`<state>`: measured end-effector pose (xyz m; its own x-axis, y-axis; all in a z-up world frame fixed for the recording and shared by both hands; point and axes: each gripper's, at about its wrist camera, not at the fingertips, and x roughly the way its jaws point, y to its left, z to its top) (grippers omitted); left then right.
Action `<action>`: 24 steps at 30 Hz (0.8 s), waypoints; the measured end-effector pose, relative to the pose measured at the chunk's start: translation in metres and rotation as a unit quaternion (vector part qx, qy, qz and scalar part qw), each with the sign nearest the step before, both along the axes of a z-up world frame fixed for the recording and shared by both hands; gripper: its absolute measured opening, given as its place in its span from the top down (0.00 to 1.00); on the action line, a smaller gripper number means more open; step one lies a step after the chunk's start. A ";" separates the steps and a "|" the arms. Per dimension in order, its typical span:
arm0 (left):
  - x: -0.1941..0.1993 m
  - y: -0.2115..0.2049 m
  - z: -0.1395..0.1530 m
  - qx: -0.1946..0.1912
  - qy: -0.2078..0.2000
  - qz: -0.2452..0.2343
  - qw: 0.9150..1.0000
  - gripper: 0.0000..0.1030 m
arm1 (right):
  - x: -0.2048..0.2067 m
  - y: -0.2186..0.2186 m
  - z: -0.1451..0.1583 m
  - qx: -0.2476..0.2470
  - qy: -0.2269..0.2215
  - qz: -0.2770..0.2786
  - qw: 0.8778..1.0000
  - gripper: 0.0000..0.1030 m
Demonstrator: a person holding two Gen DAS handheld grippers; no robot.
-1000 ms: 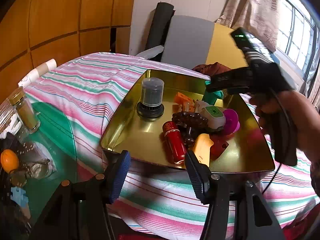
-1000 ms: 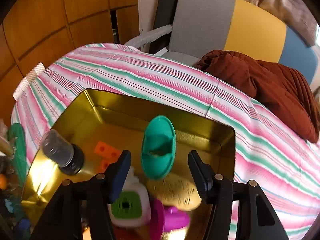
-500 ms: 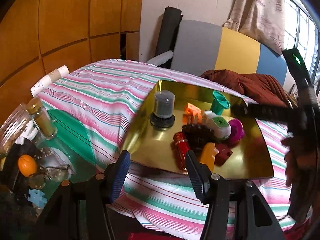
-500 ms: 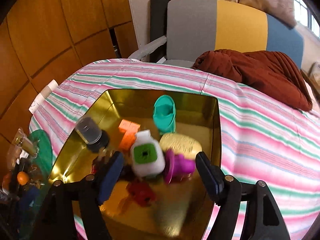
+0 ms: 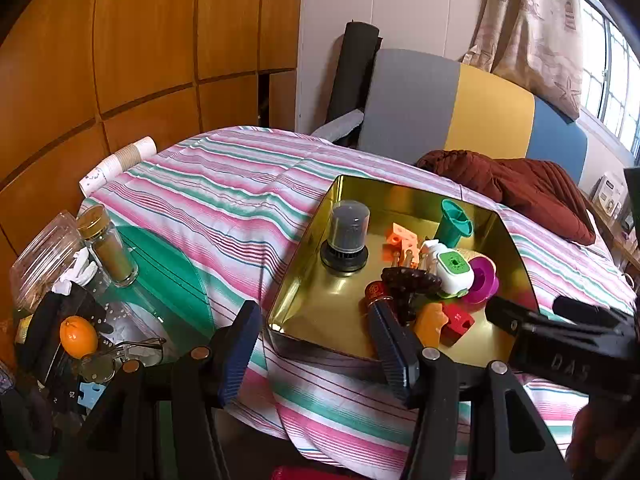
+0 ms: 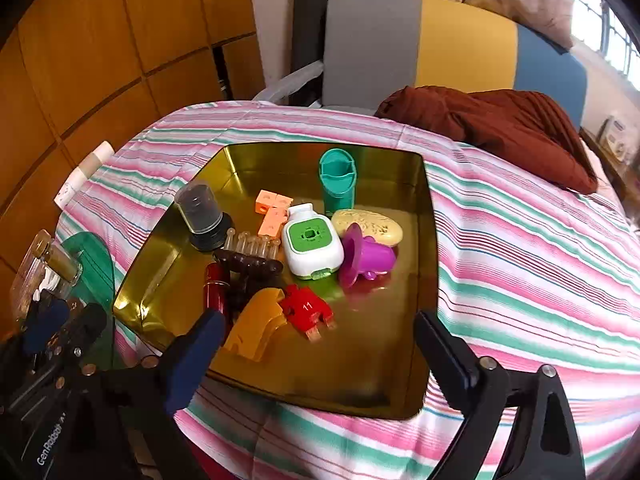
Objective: Organize rigid objects
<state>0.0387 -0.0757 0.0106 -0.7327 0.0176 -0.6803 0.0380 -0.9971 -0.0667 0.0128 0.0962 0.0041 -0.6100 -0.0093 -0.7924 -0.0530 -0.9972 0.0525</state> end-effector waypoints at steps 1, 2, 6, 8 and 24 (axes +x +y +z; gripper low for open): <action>0.000 0.001 0.001 -0.003 0.000 0.002 1.000 0.44 | 0.001 0.000 0.001 0.000 0.000 -0.003 1.000 0.01; 0.000 0.003 0.002 -0.008 0.001 0.005 1.000 0.44 | 0.003 -0.001 0.001 0.001 -0.001 -0.007 1.000 0.01; 0.002 0.005 0.005 -0.016 0.003 0.006 1.000 0.44 | 0.009 -0.003 0.004 0.011 -0.002 -0.020 1.000 0.00; 0.001 0.005 0.006 -0.011 -0.001 0.002 1.000 0.44 | 0.012 -0.003 0.005 0.013 0.000 -0.024 1.000 0.00; -0.004 0.005 0.003 -0.036 -0.030 0.015 0.999 0.44 | 0.017 -0.002 0.017 0.027 0.021 -0.065 0.997 0.00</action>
<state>0.0350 -0.0704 0.0133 -0.6899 -0.0538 -0.7219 0.0697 -0.9975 0.0078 0.0300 0.0946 0.0212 -0.6362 0.1143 -0.7630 -0.1809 -0.9835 0.0035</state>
